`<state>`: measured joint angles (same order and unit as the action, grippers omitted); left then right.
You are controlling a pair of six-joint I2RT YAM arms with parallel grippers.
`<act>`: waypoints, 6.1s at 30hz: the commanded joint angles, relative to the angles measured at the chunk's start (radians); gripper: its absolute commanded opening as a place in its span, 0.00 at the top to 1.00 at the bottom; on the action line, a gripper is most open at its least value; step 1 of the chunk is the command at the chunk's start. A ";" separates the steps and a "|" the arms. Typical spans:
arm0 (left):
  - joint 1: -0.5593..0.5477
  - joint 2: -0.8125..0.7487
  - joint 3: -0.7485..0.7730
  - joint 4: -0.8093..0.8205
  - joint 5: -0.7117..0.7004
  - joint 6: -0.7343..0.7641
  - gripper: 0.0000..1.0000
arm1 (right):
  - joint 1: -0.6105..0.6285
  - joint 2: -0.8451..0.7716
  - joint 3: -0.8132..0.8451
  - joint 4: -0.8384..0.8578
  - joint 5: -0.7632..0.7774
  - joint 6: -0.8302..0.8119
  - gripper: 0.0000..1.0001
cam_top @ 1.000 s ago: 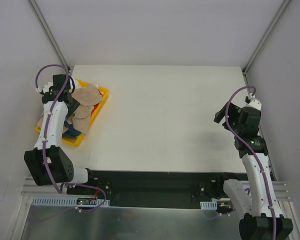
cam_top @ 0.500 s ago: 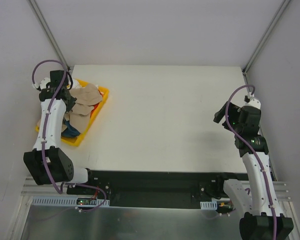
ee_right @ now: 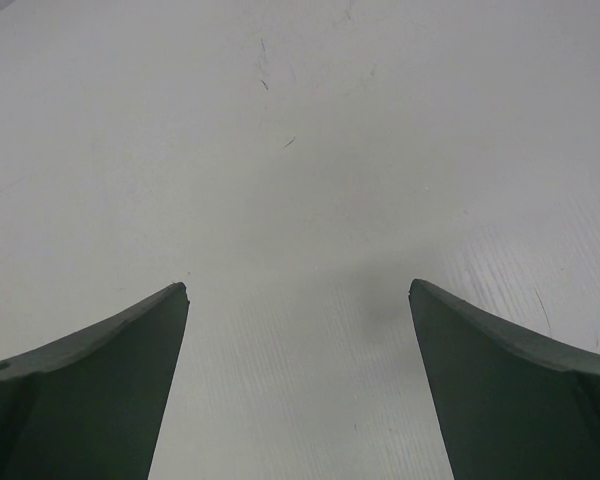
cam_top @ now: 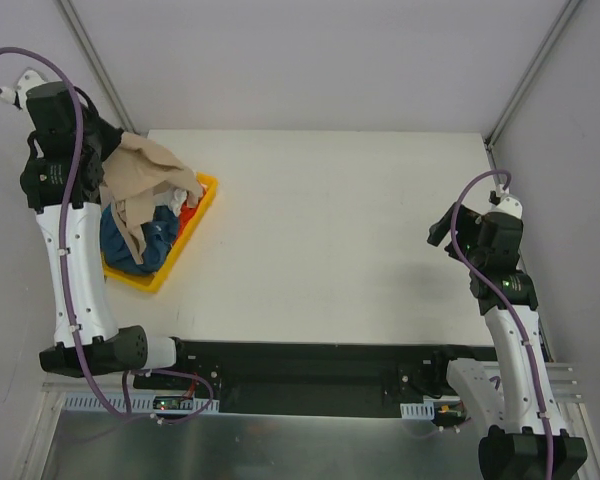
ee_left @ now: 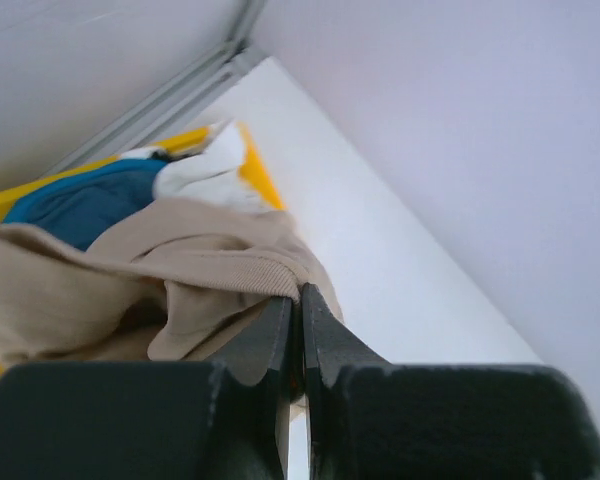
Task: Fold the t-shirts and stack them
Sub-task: Grab crumpled tshirt from bin with the left arm, then move the tshirt to the center of the board, then flatten out the tshirt
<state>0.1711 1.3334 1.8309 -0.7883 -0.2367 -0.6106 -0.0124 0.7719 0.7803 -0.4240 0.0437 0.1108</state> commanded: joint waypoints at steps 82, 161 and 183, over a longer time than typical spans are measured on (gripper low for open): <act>-0.416 0.023 -0.792 0.337 0.384 0.106 0.01 | 0.060 1.144 0.569 -0.291 -0.105 0.142 0.03; -0.693 0.026 -0.791 0.793 0.899 -0.131 1.00 | -0.291 0.343 -0.027 -0.450 -0.260 0.073 0.03; -0.524 -0.154 -1.084 1.008 0.860 -0.238 1.00 | -0.373 0.566 -0.061 -0.317 -0.010 0.127 0.04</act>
<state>-0.3580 1.2106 0.7540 0.1894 0.6430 -0.9062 -0.3763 1.3205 0.7006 -0.7544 -0.0628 0.2043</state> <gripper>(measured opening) 0.014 0.972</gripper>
